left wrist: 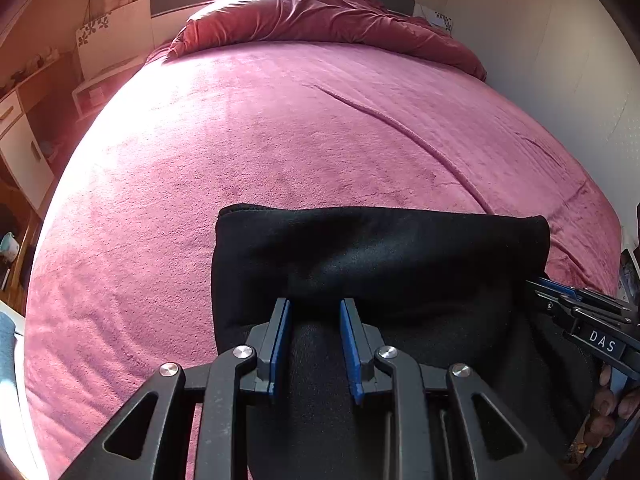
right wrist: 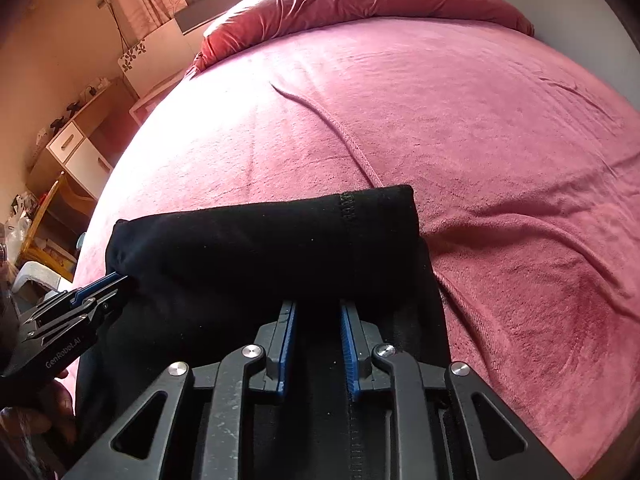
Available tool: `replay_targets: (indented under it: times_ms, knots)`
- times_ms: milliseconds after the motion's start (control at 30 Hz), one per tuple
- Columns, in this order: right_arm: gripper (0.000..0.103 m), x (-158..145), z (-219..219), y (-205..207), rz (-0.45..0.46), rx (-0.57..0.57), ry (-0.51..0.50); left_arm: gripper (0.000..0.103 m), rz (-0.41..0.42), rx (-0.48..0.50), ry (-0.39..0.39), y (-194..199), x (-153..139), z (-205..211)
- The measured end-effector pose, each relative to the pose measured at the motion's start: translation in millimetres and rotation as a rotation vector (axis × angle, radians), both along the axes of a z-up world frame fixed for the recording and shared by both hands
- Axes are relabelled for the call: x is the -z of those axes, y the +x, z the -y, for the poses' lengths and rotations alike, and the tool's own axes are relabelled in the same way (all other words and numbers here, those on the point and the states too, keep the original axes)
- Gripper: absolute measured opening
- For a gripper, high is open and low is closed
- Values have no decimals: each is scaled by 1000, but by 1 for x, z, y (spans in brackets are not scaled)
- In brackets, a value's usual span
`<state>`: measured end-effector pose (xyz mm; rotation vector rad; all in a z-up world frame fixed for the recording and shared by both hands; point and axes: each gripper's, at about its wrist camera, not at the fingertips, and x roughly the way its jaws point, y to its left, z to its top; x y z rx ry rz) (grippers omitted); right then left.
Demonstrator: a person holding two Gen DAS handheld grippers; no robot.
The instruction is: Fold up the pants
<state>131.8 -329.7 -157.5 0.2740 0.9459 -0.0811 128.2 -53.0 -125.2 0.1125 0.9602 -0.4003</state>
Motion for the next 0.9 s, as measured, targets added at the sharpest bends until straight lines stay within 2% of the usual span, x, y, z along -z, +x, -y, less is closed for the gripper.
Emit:
replay_targets:
  times_ms: [200,333,400,433,467,500,533,633,733,767,900]
  knots:
    - [21,-3,3,-3,13,10,48,26,1,0,3,-2,-8,-2]
    - [23,-10,4,-8,26,0,58,30,3,-8,-9,-7,-14,-5]
    - [25,-17,5,-15,44,0,68,34,-3,-20,-40,-10,-19,-13]
    - [30,-22,7,-19,57,1,70,37,-7,-29,-64,-12,-21,-19]
    - [43,-26,9,-24,68,10,70,45,-17,-39,-92,-14,-23,-28]
    - [49,-30,13,-29,79,18,76,51,-27,-49,-121,-16,-24,-36]
    - [53,-33,18,-35,89,27,82,53,-37,-58,-153,-17,-25,-45]
    - [53,-33,33,-50,74,60,76,54,-70,-102,-199,-20,-21,-72]
    - [55,-25,47,-62,41,70,121,57,-123,-131,-245,-23,-12,-95]
    - [57,-22,49,-67,31,69,134,60,-142,-132,-263,-24,-8,-100]
    - [68,-6,49,-76,-23,18,183,61,-193,-96,-346,-36,3,-111]
